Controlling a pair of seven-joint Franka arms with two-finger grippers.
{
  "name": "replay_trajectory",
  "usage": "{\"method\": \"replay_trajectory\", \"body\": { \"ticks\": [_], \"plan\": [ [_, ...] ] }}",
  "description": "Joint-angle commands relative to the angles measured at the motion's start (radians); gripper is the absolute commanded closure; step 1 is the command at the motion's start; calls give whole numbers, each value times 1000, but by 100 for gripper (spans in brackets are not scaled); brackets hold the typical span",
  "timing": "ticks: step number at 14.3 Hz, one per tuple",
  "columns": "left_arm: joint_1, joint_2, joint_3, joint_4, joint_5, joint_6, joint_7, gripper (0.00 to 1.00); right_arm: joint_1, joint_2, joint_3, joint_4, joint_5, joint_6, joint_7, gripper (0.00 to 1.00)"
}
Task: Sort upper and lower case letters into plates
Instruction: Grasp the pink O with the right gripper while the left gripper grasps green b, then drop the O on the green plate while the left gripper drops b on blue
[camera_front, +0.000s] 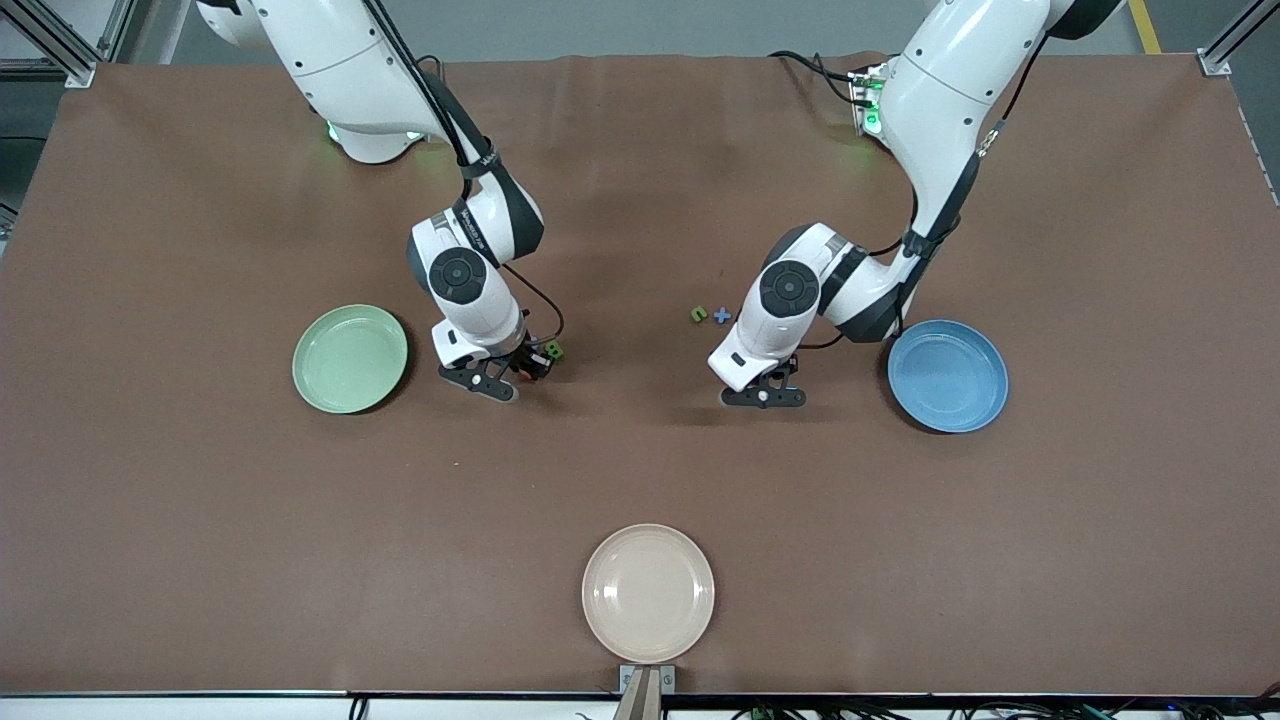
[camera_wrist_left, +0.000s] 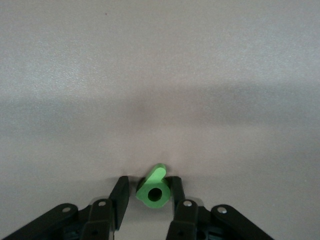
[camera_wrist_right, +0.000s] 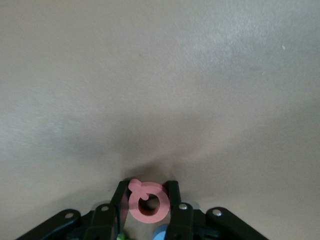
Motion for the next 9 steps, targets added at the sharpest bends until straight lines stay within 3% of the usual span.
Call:
{"method": "replay_trajectory", "body": {
  "ticks": [1,6,9],
  "plan": [
    [-8,-7,2,4,16,-7,-17,69,4,-12,-39,-9,-15,-15,5,98],
    [-8,-8,2,4,16,-10,-17,82,-38,-152,-146,-21,-22,-216,-248,99],
    [6,-49,2,4,16,-93,-5,86,-147,-256,-158,-91,-29,-277,-440,99]
  ]
}}
